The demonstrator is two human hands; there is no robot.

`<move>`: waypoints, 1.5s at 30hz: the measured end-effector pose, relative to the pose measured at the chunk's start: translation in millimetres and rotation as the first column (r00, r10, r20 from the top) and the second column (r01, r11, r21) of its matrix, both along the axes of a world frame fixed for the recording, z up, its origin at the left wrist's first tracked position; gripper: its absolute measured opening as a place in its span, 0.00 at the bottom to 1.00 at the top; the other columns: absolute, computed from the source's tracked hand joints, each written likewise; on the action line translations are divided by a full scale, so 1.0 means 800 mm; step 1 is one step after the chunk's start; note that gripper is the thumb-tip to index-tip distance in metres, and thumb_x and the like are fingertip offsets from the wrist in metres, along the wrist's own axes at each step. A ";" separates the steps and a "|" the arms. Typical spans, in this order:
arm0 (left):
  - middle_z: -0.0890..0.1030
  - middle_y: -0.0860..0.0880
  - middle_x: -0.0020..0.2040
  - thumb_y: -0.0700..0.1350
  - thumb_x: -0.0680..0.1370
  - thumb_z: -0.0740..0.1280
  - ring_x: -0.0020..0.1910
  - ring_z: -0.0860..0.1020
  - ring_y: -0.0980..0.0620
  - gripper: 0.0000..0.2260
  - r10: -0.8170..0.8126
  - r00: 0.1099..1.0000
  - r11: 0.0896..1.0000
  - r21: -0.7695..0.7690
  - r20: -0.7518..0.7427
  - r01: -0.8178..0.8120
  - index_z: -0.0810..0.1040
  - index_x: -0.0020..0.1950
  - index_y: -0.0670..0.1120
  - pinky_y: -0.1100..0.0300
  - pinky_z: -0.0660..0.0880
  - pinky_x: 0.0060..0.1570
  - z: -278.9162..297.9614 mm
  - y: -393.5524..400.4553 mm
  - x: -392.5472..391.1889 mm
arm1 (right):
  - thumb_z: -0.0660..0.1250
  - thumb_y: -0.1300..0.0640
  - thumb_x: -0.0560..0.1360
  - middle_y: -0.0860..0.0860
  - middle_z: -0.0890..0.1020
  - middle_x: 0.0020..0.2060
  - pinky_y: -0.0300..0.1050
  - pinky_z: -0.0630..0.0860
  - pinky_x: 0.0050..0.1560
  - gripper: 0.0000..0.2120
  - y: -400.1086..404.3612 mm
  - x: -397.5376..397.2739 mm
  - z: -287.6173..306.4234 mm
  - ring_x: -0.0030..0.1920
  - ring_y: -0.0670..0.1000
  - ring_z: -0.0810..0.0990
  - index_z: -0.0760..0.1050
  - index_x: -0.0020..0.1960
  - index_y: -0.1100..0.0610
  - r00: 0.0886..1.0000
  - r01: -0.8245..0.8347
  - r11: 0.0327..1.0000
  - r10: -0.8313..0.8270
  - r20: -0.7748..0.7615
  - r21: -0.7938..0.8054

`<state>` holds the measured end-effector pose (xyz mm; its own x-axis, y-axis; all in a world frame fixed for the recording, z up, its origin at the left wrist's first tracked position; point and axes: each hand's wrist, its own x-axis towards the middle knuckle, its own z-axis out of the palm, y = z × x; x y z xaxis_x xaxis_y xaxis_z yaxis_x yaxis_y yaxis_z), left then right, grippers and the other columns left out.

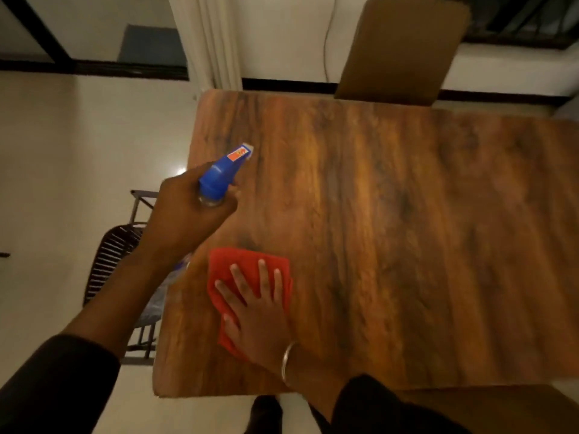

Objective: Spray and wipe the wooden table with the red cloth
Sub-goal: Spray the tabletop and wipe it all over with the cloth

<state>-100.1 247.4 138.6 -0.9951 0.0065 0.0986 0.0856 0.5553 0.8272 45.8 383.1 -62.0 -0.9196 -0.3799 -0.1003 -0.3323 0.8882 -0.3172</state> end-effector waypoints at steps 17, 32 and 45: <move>0.81 0.46 0.37 0.46 0.71 0.71 0.32 0.77 0.55 0.06 -0.573 0.808 0.815 0.195 0.134 0.546 0.80 0.47 0.49 0.56 0.76 0.37 0.011 0.274 0.101 | 0.52 0.38 0.86 0.48 0.46 0.87 0.76 0.47 0.79 0.32 0.203 0.124 0.031 0.85 0.68 0.45 0.46 0.87 0.40 0.736 0.644 0.751 -0.660 0.149 0.147; 0.81 0.55 0.35 0.47 0.72 0.71 0.32 0.80 0.60 0.09 -0.703 0.686 0.711 0.211 0.186 0.671 0.77 0.45 0.63 0.75 0.74 0.33 0.022 0.313 0.105 | 0.47 0.41 0.88 0.50 0.33 0.85 0.75 0.40 0.80 0.32 0.390 0.106 0.107 0.83 0.69 0.32 0.36 0.86 0.43 -0.021 0.983 0.065 -0.890 0.456 0.173; 0.83 0.58 0.36 0.41 0.72 0.75 0.35 0.81 0.61 0.10 -0.738 0.634 0.674 0.196 0.231 0.712 0.77 0.41 0.54 0.72 0.75 0.34 -0.012 0.430 0.119 | 0.49 0.40 0.88 0.50 0.36 0.86 0.72 0.39 0.81 0.31 0.583 0.092 0.115 0.83 0.70 0.34 0.39 0.87 0.42 -0.164 0.977 -0.091 -0.898 0.407 0.194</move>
